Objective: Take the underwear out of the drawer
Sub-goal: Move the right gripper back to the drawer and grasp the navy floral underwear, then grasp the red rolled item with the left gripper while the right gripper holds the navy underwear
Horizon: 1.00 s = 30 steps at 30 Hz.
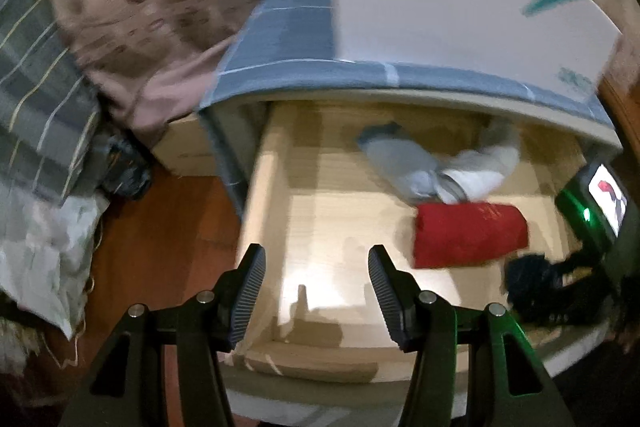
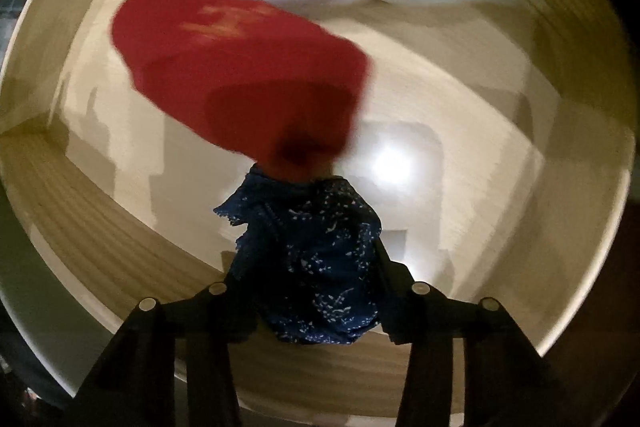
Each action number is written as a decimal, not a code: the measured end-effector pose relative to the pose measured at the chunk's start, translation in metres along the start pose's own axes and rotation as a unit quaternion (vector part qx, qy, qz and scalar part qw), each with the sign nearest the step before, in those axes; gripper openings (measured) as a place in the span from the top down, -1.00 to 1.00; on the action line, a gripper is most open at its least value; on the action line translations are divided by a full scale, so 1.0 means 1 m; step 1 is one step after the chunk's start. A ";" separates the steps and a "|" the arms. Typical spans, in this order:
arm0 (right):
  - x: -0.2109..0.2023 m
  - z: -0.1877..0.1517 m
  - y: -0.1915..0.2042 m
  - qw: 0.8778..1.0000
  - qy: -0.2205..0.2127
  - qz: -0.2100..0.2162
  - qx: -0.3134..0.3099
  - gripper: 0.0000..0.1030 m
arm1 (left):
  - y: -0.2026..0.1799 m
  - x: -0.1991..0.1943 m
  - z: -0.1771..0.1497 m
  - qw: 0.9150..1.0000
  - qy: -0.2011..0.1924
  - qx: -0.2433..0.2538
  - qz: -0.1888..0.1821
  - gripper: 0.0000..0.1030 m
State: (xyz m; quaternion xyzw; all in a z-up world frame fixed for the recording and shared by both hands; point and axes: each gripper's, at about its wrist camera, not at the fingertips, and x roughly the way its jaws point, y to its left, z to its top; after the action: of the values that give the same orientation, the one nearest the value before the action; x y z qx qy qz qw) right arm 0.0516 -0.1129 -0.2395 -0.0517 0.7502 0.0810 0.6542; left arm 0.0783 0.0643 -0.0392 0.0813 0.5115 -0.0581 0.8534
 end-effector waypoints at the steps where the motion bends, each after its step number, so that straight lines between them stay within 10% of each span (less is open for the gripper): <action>1: 0.001 -0.003 -0.005 1.000 0.000 0.000 0.005 0.18 | -0.006 0.000 0.000 1.000 0.002 0.015 -0.002 -0.06; 6: 0.007 -0.017 -0.024 1.000 -0.001 -0.003 0.029 0.19 | -0.045 -0.007 0.002 0.990 -0.015 0.139 -0.028 -0.06; 14: 0.016 -0.024 -0.027 0.998 -0.023 0.026 0.054 0.21 | -0.097 0.009 0.007 0.950 -0.006 0.313 -0.009 -0.07; 30: 0.029 -0.014 -0.057 0.996 -0.035 0.046 0.064 0.23 | -0.143 0.082 0.022 0.917 0.080 0.387 -0.054 -0.16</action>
State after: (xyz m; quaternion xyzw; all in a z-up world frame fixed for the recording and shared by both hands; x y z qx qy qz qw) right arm 0.0449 -0.1710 -0.2696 0.0283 0.7324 0.0645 0.6772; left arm 0.1096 -0.0812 -0.1127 0.3819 0.5194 -0.2905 0.7071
